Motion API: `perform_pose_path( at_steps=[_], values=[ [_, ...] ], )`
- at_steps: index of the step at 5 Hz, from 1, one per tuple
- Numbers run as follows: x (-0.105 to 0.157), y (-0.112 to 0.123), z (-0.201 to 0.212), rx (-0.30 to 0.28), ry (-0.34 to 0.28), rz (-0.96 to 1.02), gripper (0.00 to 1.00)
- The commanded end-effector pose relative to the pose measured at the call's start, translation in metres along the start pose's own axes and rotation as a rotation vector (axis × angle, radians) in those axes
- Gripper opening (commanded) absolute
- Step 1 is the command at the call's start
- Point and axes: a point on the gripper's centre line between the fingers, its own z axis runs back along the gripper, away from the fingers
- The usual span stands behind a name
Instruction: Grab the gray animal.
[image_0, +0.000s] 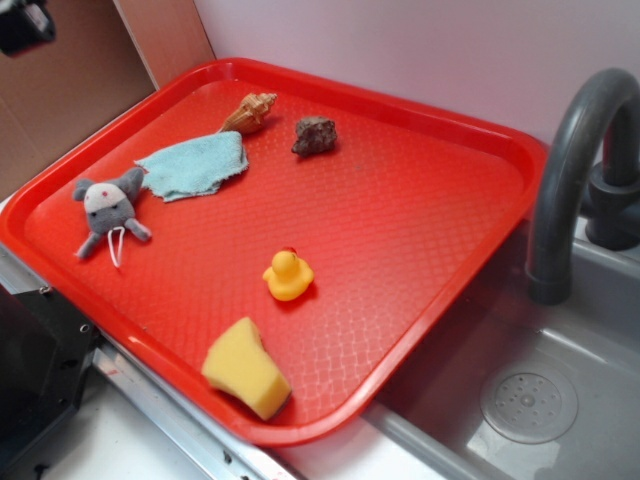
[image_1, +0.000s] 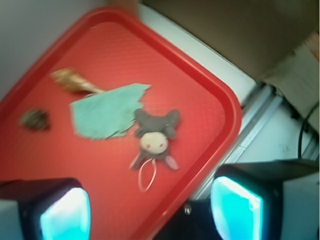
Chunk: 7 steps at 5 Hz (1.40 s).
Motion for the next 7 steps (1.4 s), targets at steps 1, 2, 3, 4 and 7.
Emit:
perform_pose_path(
  at_steps=[1,2,3,4,7],
  values=[
    [0.018,-0.003,-0.051,0.036,-0.107,0.094,1.00],
    [0.023,-0.008,-0.076,-0.017,-0.102,0.094,1.00],
    [0.022,-0.005,-0.101,0.012,-0.075,0.085,1.00],
    [0.020,-0.003,-0.120,0.029,-0.040,0.095,1.00],
    [0.006,-0.003,-0.167,0.062,0.033,0.091,1.00]
  ],
)
